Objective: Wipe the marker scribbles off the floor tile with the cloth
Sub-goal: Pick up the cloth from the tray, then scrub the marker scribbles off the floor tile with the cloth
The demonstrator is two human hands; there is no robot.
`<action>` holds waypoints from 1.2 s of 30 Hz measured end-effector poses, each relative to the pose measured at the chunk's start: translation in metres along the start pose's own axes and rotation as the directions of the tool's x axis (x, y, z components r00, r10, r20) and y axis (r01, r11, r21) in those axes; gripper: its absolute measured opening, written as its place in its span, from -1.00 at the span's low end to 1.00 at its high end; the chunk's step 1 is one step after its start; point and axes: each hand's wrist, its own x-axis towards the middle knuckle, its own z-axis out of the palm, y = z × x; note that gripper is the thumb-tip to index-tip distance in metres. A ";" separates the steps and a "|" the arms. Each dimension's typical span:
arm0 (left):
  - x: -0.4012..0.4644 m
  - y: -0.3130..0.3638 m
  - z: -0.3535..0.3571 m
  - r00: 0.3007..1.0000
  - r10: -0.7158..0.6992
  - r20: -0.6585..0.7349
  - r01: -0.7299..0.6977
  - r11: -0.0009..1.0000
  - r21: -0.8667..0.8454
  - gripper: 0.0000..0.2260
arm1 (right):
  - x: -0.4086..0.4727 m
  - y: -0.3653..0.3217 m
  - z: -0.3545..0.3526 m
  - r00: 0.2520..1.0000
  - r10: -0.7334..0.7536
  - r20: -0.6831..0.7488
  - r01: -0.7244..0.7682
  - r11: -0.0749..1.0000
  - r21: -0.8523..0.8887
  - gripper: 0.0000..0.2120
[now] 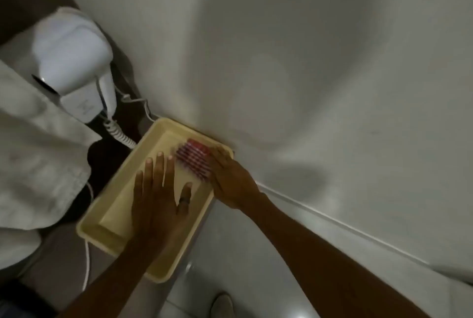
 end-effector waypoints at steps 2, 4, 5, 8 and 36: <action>0.004 -0.018 0.027 0.999 -0.023 0.024 0.023 0.999 0.025 -0.31 | 0.027 0.008 0.035 0.997 -0.070 0.046 0.072 0.996 -0.050 -0.49; 0.011 -0.035 0.057 1.000 0.007 0.010 -0.007 0.997 0.076 -0.32 | 0.059 0.015 0.063 0.982 0.030 0.187 -0.009 0.994 -0.110 -0.43; 0.013 -0.041 0.074 1.000 0.017 0.006 -0.018 0.996 0.085 -0.33 | 0.074 0.019 0.078 0.971 0.078 0.226 -0.047 0.989 -0.140 -0.41; 0.018 -0.056 0.115 0.999 0.031 -0.006 -0.031 0.996 0.082 -0.37 | 0.100 0.036 0.120 0.953 0.137 0.271 -0.070 0.968 -0.241 -0.42; -0.198 0.147 0.324 0.871 0.430 0.238 -0.411 0.903 -0.126 -0.39 | -0.356 0.236 0.174 0.765 0.641 -0.054 -0.638 0.745 -0.194 -0.30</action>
